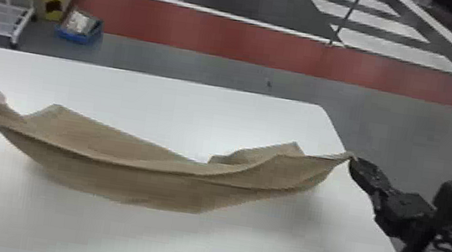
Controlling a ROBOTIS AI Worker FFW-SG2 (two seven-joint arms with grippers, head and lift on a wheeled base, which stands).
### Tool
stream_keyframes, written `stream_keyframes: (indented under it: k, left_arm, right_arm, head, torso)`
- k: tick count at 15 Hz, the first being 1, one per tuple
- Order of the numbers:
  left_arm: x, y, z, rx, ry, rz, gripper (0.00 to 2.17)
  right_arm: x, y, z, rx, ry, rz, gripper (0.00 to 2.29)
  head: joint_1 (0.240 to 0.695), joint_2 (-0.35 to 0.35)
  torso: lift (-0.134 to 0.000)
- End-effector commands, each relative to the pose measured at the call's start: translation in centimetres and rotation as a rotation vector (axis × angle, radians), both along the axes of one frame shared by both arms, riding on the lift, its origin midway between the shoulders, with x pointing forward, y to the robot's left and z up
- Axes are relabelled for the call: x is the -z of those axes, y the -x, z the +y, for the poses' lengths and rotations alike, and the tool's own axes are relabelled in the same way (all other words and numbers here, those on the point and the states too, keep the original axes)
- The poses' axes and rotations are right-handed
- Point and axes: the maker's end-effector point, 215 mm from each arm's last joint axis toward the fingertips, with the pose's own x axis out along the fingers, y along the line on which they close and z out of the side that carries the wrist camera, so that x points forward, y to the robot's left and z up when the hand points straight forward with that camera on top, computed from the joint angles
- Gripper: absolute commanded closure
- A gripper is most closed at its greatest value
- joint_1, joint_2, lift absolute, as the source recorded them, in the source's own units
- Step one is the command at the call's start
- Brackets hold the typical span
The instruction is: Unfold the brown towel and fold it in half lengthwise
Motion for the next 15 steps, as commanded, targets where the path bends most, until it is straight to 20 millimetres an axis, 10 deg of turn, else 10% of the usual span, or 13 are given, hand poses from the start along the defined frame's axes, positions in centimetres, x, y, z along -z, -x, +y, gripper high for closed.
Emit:
stream_keyframes:
  k: [1,6,11,15]
  left_arm:
    - [-0.6,-0.5,-0.6,0.010,0.015,-0.013,1.82]
    - [-1.0,-8.5,3.5,-0.096,0.043,-0.054,1.82]
    - [-7.6,-17.9,6.6,-0.163,0.076,-0.224,1.82]
    - [-10.4,-19.3,5.9,-0.157,0.128,-0.278,1.82]
  right_arm:
    - [1.1,-1.8,4.9,-0.084,-0.004,0.021,1.51]
    - [-3.1,-11.8,10.0,-0.122,0.043,-0.073,1.51]
    - [-13.6,-19.7,10.8,-0.133,0.073,-0.335,1.51]
    - [-16.3,-20.6,9.0,-0.133,0.072,-0.386,1.51]
  head:
    - [0.695,-0.262]
    - [0.695,-0.115]
    - [0.577,-0.049]
    - [0.436,-0.023]
  torso:
    - [-0.125]
    - [-0.125]
    - [-0.125]
    - [-0.125]
